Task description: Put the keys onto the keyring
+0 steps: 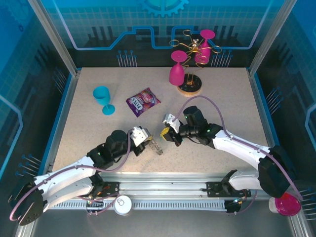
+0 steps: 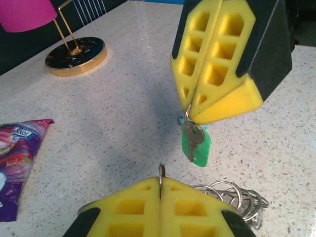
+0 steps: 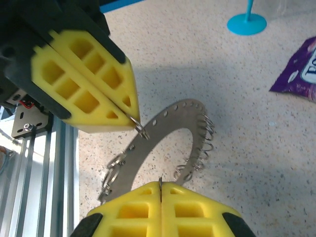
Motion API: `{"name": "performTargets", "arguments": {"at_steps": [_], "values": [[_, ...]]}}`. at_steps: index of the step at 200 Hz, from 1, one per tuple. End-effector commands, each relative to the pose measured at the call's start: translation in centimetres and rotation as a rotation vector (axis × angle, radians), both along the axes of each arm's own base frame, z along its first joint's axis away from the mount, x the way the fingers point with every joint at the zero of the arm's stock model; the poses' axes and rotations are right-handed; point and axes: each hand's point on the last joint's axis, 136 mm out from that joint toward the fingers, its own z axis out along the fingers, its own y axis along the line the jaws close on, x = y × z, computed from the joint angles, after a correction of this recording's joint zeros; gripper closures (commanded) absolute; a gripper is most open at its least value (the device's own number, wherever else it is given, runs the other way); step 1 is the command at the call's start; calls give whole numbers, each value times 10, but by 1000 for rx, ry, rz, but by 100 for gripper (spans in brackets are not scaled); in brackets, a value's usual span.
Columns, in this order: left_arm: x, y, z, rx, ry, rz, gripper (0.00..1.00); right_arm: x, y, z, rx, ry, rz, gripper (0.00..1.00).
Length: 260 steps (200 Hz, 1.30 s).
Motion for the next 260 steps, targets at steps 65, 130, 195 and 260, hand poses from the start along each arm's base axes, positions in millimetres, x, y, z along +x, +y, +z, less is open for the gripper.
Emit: {"name": "performTargets", "arguments": {"at_steps": [65,130,195,260], "values": [[4,-4,23,-76,-58,8,100,-18,24,23,117,-59,143,100],[3,-6,22,-99,-25,10,100,-7,30,16,99,-37,95,100],[3,-8,21,-95,-23,0,100,2,36,18,116,-25,69,100],[2,-9,23,-100,-30,-8,100,23,32,3,51,16,-49,100]]}}
